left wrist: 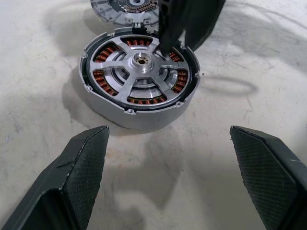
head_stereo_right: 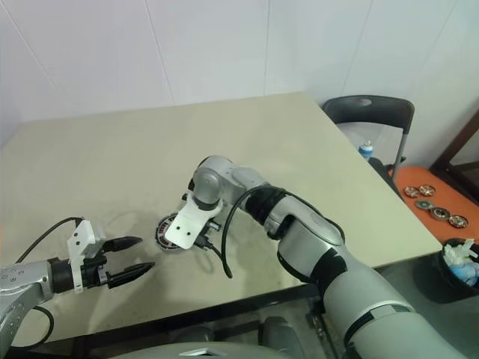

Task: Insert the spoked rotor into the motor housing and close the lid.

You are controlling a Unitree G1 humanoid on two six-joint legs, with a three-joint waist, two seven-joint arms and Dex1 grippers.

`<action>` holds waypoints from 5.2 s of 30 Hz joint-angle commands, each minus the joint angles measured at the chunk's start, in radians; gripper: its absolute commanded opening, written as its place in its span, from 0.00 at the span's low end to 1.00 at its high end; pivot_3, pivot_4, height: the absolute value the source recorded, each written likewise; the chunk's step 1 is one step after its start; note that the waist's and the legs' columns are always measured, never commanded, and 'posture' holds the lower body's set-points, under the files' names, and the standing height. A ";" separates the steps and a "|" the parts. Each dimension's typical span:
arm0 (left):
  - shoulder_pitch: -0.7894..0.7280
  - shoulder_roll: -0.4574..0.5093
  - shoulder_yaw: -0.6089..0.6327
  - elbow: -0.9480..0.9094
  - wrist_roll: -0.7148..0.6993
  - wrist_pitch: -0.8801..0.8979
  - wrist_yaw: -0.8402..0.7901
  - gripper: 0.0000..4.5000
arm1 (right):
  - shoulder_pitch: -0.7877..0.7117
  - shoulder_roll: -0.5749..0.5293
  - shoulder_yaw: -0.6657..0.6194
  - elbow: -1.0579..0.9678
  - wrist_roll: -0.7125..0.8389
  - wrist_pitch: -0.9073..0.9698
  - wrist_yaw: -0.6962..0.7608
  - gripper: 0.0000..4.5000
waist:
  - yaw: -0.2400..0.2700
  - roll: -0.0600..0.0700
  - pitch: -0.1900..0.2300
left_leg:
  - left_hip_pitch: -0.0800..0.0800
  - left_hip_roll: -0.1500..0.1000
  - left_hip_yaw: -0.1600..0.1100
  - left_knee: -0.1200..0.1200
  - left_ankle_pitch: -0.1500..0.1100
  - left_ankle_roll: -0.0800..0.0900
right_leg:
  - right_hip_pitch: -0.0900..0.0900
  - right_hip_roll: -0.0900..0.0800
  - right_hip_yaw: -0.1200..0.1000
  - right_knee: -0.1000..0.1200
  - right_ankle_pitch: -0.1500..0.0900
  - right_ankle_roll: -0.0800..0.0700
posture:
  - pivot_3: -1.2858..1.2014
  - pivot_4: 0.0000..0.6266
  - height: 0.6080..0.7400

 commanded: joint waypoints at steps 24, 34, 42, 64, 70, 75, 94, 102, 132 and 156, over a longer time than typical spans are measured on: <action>-0.086 -0.010 -0.026 0.029 0.011 -0.023 -0.003 0.96 | -0.013 -0.063 -0.086 -0.222 0.087 0.331 0.265 0.00 | 0.005 0.000 0.000 | -0.002 0.000 0.001 0.000 0.000 0.000 | -0.002 0.000 0.000 -0.001 0.001 -0.001 | 0.52 0.00 1.00; -0.150 -0.022 -0.068 0.066 0.024 -0.032 -0.009 0.96 | -0.006 -0.068 -0.053 -0.247 0.090 0.454 0.268 0.00 | -0.004 0.000 0.000 | -0.002 0.001 0.001 0.000 0.000 0.000 | -0.003 0.000 0.000 0.000 0.001 -0.001 | 0.52 0.00 1.00; -0.114 -0.012 -0.036 0.053 0.019 -0.032 -0.008 0.96 | 0.020 -0.058 -0.022 -0.243 0.075 0.363 0.238 0.00 | 0.001 0.000 0.000 | -0.003 0.001 0.003 0.001 -0.002 -0.002 | -0.004 -0.001 -0.001 -0.001 0.001 -0.001 | 0.52 0.00 1.00; -0.105 -0.019 -0.025 0.049 0.020 -0.030 0.006 0.96 | 0.029 -0.054 -0.020 -0.213 0.084 0.259 0.238 0.00 | 0.001 -0.001 0.000 | -0.001 0.002 0.004 0.001 -0.003 0.001 | -0.002 0.000 -0.002 0.000 0.001 -0.001 | 0.52 0.00 1.00; -0.110 -0.021 -0.028 0.054 0.022 -0.033 0.002 0.96 | 0.023 -0.051 -0.024 -0.208 0.069 0.284 0.223 0.26 | -0.001 -0.001 0.000 | -0.001 0.002 0.004 0.001 -0.003 0.000 | -0.003 0.000 -0.002 -0.001 0.001 -0.001 | 0.52 0.00 1.00; -0.112 -0.022 -0.029 0.053 0.022 -0.033 0.001 0.96 | 0.012 -0.039 -0.033 -0.211 0.076 0.330 0.235 0.26 | 0.002 -0.001 0.000 | -0.001 0.002 0.004 0.001 -0.003 0.000 | -0.003 0.000 -0.002 0.000 0.001 -0.001 | 0.52 0.00 1.00; -0.125 -0.027 -0.019 0.034 0.004 -0.016 0.014 0.96 | 0.011 -0.260 -0.298 -0.274 0.213 0.336 0.033 0.26 | 0.007 -0.003 -0.002 | -0.002 0.002 0.004 0.001 -0.003 0.001 | -0.002 -0.001 -0.002 -0.001 0.001 -0.001 | 0.52 0.00 1.00; -0.145 0.012 -0.006 0.042 0.002 -0.010 -0.007 0.96 | 0.299 -0.347 -0.582 -0.334 0.367 0.403 -0.291 0.26 | 0.006 -0.005 -0.003 | -0.002 0.002 0.004 0.000 -0.003 0.001 | -0.003 -0.001 0.000 -0.002 0.001 -0.001 | 0.52 0.00 1.00; -0.269 0.046 -0.067 0.139 0.022 -0.004 -0.072 0.96 | 0.847 -0.462 -0.677 -0.907 0.732 1.239 -0.378 0.13 | 0.008 -0.005 -0.003 | -0.002 0.002 0.007 0.004 -0.005 0.004 | 0.000 -0.001 0.002 -0.004 0.001 -0.001 | 0.52 0.00 1.00; -0.204 0.020 -0.041 0.082 0.007 0.008 -0.018 0.96 | 0.716 -0.390 -0.518 -0.806 0.662 1.125 -0.376 0.00 | 0.011 -0.006 -0.004 | -0.001 0.003 0.007 0.004 -0.005 0.004 | 0.001 -0.001 0.001 -0.005 0.001 -0.001 | 0.52 0.00 1.00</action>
